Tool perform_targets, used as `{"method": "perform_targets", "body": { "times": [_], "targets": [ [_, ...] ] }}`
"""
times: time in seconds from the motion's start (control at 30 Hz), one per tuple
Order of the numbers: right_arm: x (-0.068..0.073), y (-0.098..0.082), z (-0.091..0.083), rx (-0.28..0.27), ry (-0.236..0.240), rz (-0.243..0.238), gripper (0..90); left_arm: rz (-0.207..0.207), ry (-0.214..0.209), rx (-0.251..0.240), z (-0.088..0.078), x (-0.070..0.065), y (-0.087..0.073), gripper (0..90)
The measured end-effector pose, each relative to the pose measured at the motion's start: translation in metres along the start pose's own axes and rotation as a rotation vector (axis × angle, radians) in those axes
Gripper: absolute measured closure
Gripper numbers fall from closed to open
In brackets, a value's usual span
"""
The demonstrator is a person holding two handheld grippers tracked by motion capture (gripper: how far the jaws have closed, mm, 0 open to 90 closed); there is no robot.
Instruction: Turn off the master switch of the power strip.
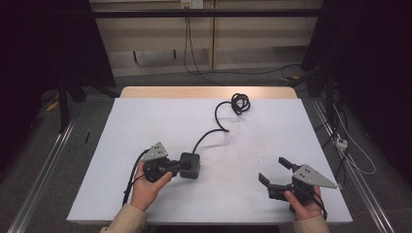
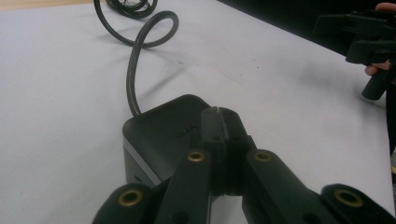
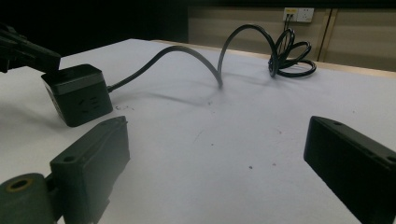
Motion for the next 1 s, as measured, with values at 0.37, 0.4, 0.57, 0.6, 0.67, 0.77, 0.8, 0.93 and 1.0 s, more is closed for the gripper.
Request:
{"method": "perform_targets", "body": {
  "times": [0.37, 0.4, 0.57, 0.6, 0.67, 0.77, 0.8, 0.93, 1.0],
  "targets": [
    [0.0004, 0.0002, -0.0004, -0.001, 0.002, 0.004, 6.4, -0.010, -0.011, -0.033, -0.0069, -0.0011, 0.0078, 89.6],
    [0.0005, 0.0002, -0.0005, -0.002, 0.002, 0.004, 6.4, -0.012, -0.008, -0.031, -0.0068, -0.0007, 0.0075, 88.4],
    [-0.0004, 0.0002, -0.0009, -0.003, 0.000, 0.005, 6.4, -0.019, -0.017, -0.021, -0.0066, -0.0008, 0.0073, 79.5],
    [-0.0005, 0.0004, -0.0010, -0.005, -0.001, 0.009, 6.4, -0.018, -0.015, -0.018, -0.0067, -0.0005, 0.0076, 76.6],
    [-0.0012, -0.0005, -0.0018, -0.001, -0.003, 0.005, 6.4, -0.024, -0.022, -0.018, -0.0065, -0.0015, 0.0087, 74.0],
    [-0.0025, -0.0008, -0.0034, -0.003, -0.007, 0.014, 6.4, -0.020, -0.025, -0.007, -0.0063, -0.0023, 0.0081, 66.4],
    [-0.0030, -0.0003, -0.0041, -0.006, -0.008, 0.011, 6.4, -0.017, -0.023, 0.001, -0.0061, -0.0028, 0.0072, 64.3],
    [-0.0022, 0.0009, -0.0043, -0.008, -0.007, 0.007, 6.4, -0.017, -0.019, 0.009, -0.0072, -0.0032, 0.0062, 56.6],
    [-0.0014, 0.0004, -0.0035, -0.004, -0.005, 0.006, 6.4, -0.026, -0.019, 0.005, -0.0082, -0.0026, 0.0066, 53.1]
  ]
}}
Point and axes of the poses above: each handheld gripper's, and its own axes: z roughly forward along the jaws, y roughly out of its top, x roughly to its left, the point moved 10 cm from there along z, roughly forward along the jaws, and after that the axes turned 3 degrees about x, right-handed, at the moved point
